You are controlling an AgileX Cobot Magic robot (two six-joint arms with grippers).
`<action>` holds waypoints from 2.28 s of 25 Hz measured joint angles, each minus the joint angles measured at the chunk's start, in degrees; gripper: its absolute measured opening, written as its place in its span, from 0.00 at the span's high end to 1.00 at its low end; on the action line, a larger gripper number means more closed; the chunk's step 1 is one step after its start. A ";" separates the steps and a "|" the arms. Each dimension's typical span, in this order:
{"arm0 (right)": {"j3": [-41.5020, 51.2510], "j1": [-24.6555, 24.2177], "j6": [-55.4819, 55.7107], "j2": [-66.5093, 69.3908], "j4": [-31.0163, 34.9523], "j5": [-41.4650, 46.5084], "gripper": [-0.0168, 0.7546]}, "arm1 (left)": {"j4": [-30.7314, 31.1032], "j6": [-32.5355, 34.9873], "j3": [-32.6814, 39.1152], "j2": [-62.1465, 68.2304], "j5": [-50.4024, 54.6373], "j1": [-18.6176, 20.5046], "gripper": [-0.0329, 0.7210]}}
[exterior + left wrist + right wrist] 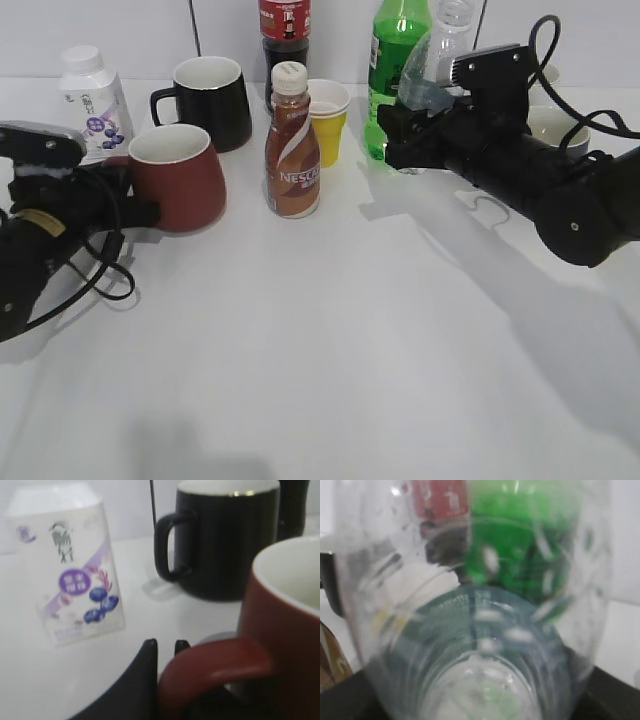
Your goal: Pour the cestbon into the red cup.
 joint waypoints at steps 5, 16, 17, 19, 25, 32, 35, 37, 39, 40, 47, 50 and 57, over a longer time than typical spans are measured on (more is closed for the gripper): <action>0.00 0.00 0.05 0.07 0.13 -0.28 0.38 | -0.31 0.43 -3.54 2.64 -0.78 0.00 0.87; 0.00 0.00 0.05 0.17 -0.53 2.97 0.38 | -0.77 0.54 -2.18 2.75 -2.99 0.00 0.69; 0.00 0.00 0.05 0.17 -0.80 3.19 0.38 | -0.89 0.43 -1.62 2.63 -3.20 0.00 0.65; 0.00 0.00 0.05 0.17 -1.84 3.68 0.38 | -1.01 0.36 -0.65 2.28 -3.20 0.00 0.60; -0.05 0.00 0.05 2.80 -2.67 4.43 0.38 | -1.01 0.30 3.53 -2.47 -3.19 0.00 0.57; -0.56 0.00 -0.02 5.24 -2.44 2.29 0.38 | -1.01 0.20 10.54 -13.78 -3.18 -1.24 0.57; -0.51 0.00 0.09 5.24 -2.34 2.35 0.32 | -1.47 0.20 11.26 -20.01 -0.36 -2.40 0.57; 0.02 0.00 1.01 5.24 -2.27 3.13 0.22 | -2.55 0.20 11.26 -24.65 5.26 -2.93 0.57; 1.25 0.00 1.83 4.64 -2.23 4.45 0.16 | -3.57 0.20 11.27 -28.84 10.84 -3.09 0.57; 1.96 0.00 2.06 4.10 -2.23 5.01 0.14 | -3.95 0.20 11.31 -31.14 13.78 -3.09 0.57; 5.95 0.00 3.15 -4.09 -2.30 14.32 0.12 | -6.68 0.16 8.55 -45.43 38.30 -3.09 0.57; 7.57 0.00 7.96 -8.82 -4.03 21.85 0.12 | -6.81 0.16 5.39 -50.21 50.93 -3.09 0.57; 7.71 0.00 18.60 -20.11 -13.59 42.10 0.16 | -6.36 0.16 -4.75 -55.07 88.03 -3.09 0.57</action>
